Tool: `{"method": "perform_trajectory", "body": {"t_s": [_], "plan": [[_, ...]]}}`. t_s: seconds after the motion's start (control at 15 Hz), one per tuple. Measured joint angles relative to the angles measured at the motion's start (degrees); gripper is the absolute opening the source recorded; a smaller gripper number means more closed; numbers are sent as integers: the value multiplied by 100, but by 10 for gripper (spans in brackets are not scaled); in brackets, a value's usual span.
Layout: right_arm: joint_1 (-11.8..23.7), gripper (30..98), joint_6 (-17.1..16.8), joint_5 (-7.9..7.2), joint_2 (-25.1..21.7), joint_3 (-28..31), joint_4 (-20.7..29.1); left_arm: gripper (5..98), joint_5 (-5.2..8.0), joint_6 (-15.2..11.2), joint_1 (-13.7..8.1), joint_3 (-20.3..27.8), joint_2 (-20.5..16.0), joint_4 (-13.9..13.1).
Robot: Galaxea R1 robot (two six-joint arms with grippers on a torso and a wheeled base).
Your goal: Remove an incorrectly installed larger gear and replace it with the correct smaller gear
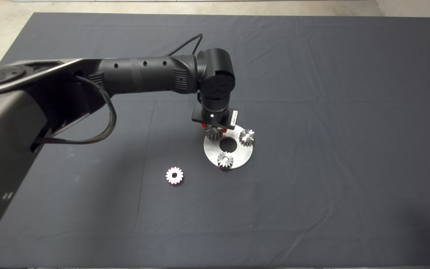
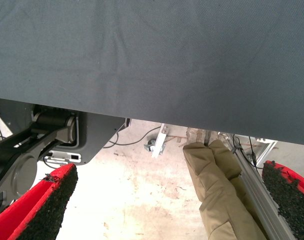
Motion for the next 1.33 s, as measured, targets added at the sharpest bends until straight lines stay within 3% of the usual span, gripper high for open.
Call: {"method": "perform_trajectory", "body": {"t_s": [0.67,1.13,1.33], "plan": [[0,969,2,-2,15,0,0,401,21,0,-10,0,0,-6],[0,969,2,-2,52,0,0,376,123,2,-254,30,10,-70],[0,969,22,-2,79,2,0,375,296,9,-484,41,-7,-89]]}}
